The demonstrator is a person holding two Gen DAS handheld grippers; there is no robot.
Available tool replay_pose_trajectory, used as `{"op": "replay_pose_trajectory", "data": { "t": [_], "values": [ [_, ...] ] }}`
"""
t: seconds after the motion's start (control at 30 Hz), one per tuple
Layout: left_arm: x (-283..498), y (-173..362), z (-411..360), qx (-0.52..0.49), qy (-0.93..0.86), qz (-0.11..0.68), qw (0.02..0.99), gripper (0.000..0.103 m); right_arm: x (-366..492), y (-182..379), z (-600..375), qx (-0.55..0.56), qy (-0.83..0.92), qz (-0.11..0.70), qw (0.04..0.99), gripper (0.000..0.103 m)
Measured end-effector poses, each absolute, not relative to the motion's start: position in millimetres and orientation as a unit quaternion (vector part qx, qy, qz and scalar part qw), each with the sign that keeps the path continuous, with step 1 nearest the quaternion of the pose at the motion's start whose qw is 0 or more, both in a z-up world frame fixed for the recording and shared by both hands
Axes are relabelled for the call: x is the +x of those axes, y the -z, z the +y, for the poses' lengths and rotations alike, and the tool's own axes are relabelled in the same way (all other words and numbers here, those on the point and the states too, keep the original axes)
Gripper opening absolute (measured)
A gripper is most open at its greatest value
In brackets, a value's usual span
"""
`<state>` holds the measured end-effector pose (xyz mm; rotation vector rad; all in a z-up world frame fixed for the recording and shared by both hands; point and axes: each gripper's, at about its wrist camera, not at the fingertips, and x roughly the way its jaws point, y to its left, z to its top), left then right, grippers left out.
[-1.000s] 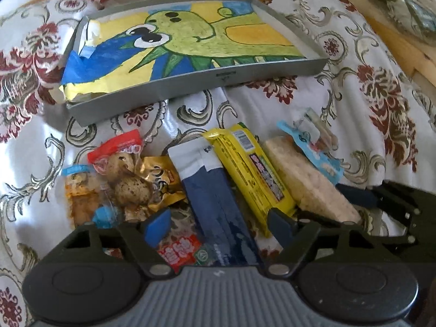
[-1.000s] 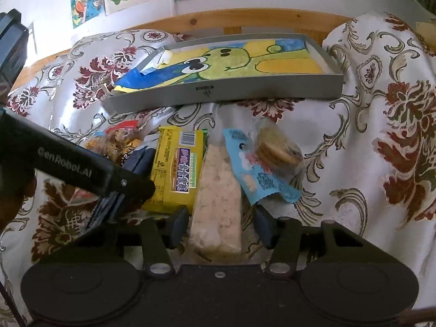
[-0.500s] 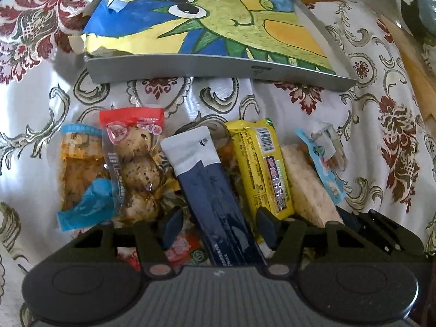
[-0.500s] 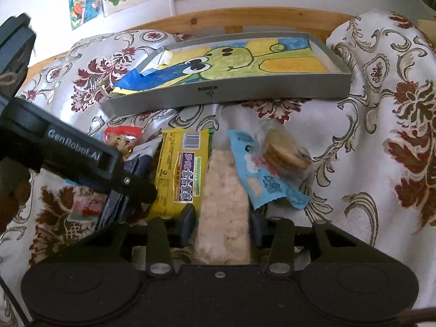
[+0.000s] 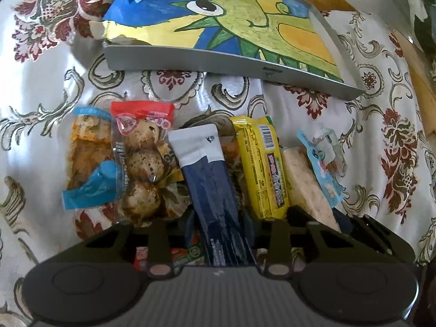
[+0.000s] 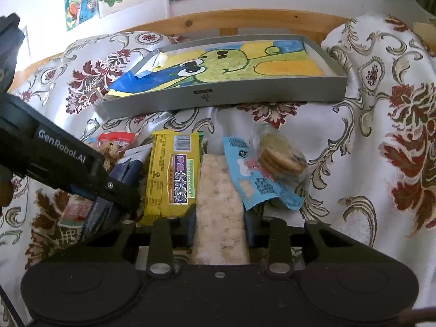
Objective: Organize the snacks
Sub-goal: 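Lower right gripper onto rice cracker bar while left gripper lowers onto navy packet, then carry rice cracker bar and navy packet into the grey tray, release both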
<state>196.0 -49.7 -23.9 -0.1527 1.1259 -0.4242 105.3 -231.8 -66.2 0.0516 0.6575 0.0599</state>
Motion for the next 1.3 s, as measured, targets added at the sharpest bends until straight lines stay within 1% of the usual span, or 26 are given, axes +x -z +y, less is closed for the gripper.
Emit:
{"op": "replay_pose_trajectory", "data": {
  "t": [0.17, 0.4, 0.77, 1.03, 1.3],
  "values": [
    [190, 17, -48, -0.084, 0.191, 0.532, 0.821, 0.035, 97, 62, -227, 0.009, -0.038, 0.317, 0.948, 0.035],
    [178, 6, -48, -0.091, 0.184, 0.529, 0.823, 0.033, 84, 50, -219, -0.034, -0.044, 0.291, 0.955, 0.034],
    [152, -16, -41, -0.096, 0.149, 0.537, 0.825, 0.033, 69, 28, -217, -0.049, -0.053, 0.243, 0.967, 0.034],
    [138, -36, -28, -0.114, 0.145, 0.506, 0.842, 0.033, 59, 14, -214, -0.049, -0.072, 0.204, 0.975, 0.034],
    [158, -53, -19, -0.122, 0.147, 0.458, 0.868, 0.033, 70, 5, -216, -0.048, -0.068, 0.184, 0.979, 0.034]
  ]
}}
